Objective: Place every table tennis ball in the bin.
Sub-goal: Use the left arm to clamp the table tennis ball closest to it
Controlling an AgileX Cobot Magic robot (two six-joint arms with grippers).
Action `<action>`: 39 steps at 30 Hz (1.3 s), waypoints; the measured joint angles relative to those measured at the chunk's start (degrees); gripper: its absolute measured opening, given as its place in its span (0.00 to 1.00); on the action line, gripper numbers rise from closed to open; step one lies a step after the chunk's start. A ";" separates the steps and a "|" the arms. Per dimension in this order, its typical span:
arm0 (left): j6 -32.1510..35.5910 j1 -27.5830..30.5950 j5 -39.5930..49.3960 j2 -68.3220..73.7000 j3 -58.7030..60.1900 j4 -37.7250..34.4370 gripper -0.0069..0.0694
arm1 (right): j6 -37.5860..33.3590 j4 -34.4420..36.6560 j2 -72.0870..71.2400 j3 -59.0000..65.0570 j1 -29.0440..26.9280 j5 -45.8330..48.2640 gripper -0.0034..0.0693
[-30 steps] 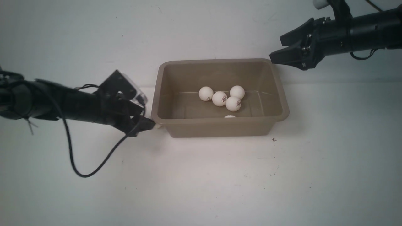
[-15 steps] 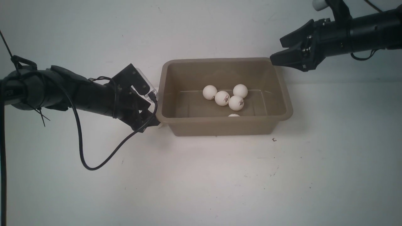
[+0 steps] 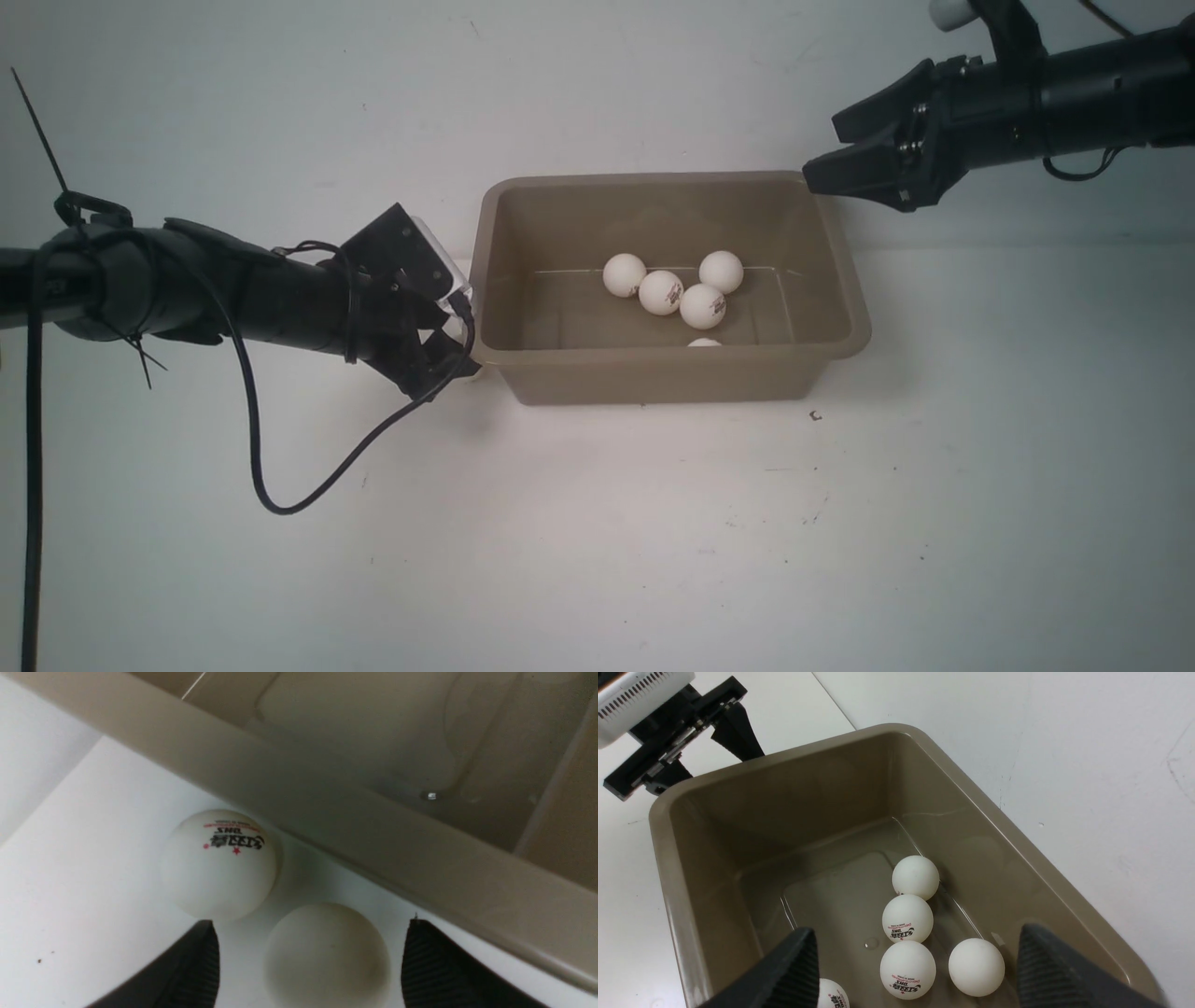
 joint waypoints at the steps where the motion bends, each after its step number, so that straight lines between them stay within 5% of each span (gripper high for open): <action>1: 0.16 0.00 -0.46 0.16 0.00 -0.35 0.71 | 0.00 0.00 0.00 0.00 0.00 0.00 0.75; 8: 0.86 -0.07 -2.27 0.21 0.00 -0.88 0.64 | 0.26 0.00 0.00 0.00 0.00 0.00 0.75; 14: 1.29 -0.07 -2.54 0.21 0.00 -2.14 0.40 | 0.92 0.00 0.00 0.00 0.00 0.00 0.75; 17: 1.37 -0.07 -3.56 0.07 0.00 -2.32 0.17 | 1.07 0.00 0.00 0.00 0.00 0.00 0.75; 21: 1.55 -0.07 -3.56 -2.69 0.05 -2.20 0.09 | 1.11 0.00 0.00 0.00 0.00 0.00 0.75; 30: 4.26 -0.07 -3.44 -6.12 0.00 -1.23 0.11 | 1.11 0.00 0.00 0.00 -0.06 -0.18 0.75; 35: 4.48 0.37 -0.29 -6.13 0.00 3.69 0.28 | 1.11 0.00 0.00 0.00 -0.06 -0.41 0.75; 39: 3.08 1.29 5.82 -6.13 0.00 10.26 0.58 | 1.00 0.00 0.00 0.00 -0.11 -0.68 0.75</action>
